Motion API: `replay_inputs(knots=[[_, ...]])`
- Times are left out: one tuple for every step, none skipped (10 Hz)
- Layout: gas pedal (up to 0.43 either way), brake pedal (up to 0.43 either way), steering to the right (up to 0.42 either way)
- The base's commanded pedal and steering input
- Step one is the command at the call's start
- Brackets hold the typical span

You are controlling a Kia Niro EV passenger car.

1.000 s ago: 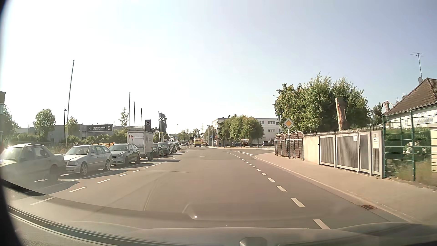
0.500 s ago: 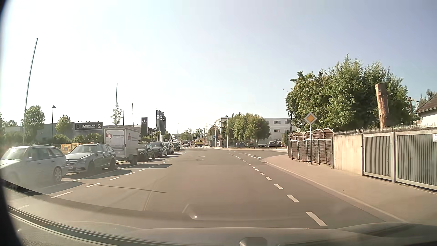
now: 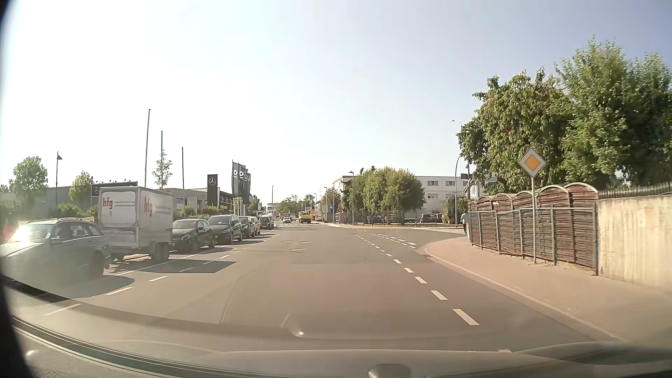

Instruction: Follow the waypoints while adhering to traffic rules and regulations

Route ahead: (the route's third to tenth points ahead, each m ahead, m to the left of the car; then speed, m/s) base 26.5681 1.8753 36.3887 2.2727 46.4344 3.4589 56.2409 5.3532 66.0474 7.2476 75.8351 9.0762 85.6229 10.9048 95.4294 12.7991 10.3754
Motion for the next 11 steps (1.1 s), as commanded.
replay_inputs(knots=[[0.087, 0.012, -0.008], [0.087, 0.012, -0.008], [0.079, 0.012, -0.008], [0.079, 0.012, -0.008], [0.079, 0.018, -0.009], [0.079, 0.018, -0.008], [0.079, 0.018, -0.009], [0.079, 0.018, -0.009], [0.079, 0.012, -0.009], [0.079, 0.012, -0.009], [0.079, 0.018, -0.011]])
